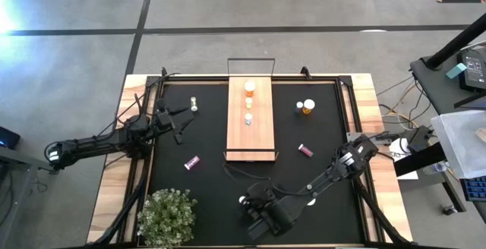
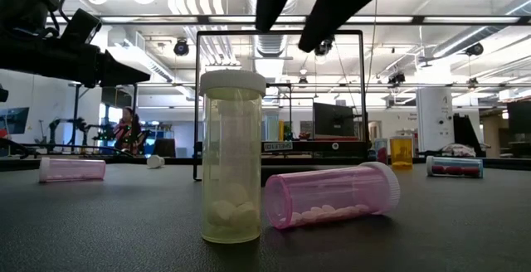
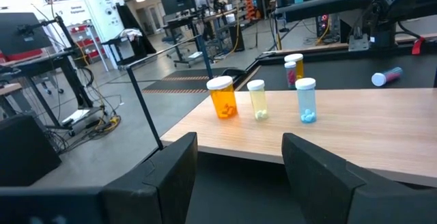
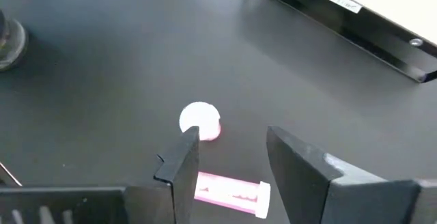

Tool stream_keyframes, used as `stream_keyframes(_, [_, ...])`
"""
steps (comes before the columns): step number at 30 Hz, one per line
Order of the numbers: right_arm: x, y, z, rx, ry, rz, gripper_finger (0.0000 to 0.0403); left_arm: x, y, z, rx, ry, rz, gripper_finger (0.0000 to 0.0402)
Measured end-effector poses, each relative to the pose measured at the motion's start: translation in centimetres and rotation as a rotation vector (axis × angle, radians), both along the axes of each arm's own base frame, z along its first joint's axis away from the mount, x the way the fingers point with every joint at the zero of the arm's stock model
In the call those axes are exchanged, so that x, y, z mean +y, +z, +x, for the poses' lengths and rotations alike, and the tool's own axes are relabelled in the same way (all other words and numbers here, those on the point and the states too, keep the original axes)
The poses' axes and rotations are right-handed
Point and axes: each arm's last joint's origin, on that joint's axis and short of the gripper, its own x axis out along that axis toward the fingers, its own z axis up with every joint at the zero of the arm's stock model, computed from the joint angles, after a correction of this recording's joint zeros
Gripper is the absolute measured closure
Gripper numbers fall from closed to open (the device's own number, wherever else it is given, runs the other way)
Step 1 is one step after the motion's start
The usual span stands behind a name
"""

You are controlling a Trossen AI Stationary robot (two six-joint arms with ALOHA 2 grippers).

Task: Pick and place medicine bottles onto shelf by color
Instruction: Put the bottom center pink medicine bottle on the shelf

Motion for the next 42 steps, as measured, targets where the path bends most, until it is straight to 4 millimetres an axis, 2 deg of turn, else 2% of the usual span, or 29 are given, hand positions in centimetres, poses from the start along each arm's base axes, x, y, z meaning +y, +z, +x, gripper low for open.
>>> stream_keyframes(4, [0.3,-0.6,0.4,-0.012,0.004,-0.008,0.0228,0.0,0.0,0.0,0.000,0.000,0.000,0.0203])
stream_keyframes(14, [0.6,-1.0,0.9,-0.035,0.010,0.004,0.0153,0.0,0.0,0.0,-0.001,0.000,0.000,0.0203])
stream_keyframes(19, [0.8,-2.0,1.3,-0.035,0.010,0.004,0.0132,0.0,0.0,0.0,0.000,0.000,0.000,0.0203])
stream_keyframes(26, [0.7,-3.6,2.1,-0.023,0.010,-0.001,0.0141,0.0,0.0,0.0,0.000,0.000,0.000,0.0203])
stream_keyframes(42, [0.3,-4.9,2.5,-0.027,0.000,0.004,0.0191,0.0,0.0,0.0,0.000,0.000,0.000,0.0203])
